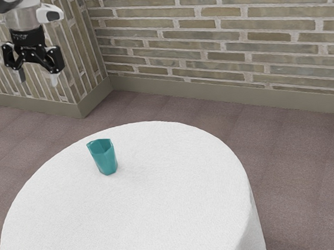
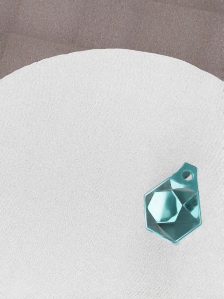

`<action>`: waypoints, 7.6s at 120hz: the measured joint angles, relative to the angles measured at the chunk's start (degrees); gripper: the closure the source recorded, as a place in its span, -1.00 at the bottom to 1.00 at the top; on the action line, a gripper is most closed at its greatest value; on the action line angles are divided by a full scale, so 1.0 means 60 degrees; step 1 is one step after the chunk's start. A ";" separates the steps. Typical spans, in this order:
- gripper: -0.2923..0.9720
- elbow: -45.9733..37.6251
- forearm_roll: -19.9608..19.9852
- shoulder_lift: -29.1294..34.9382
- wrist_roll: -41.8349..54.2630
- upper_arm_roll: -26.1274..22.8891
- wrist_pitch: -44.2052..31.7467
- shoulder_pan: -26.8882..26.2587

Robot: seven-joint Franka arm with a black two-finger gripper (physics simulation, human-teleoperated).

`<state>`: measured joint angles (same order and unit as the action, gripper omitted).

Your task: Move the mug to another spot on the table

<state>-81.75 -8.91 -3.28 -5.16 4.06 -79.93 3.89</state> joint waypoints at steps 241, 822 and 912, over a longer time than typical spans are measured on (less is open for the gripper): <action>-0.54 0.0171 0.4064 -0.5742 -0.7602 0.0055 -0.5002 0.1797; 0.15 -0.4425 0.6864 -0.3725 -0.7684 -0.0703 -0.5816 0.1816; -0.52 -0.4886 0.5767 -0.1557 -0.7226 -0.0444 -0.6087 0.1837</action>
<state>-111.07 25.70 -12.62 -48.51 1.40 -116.45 14.91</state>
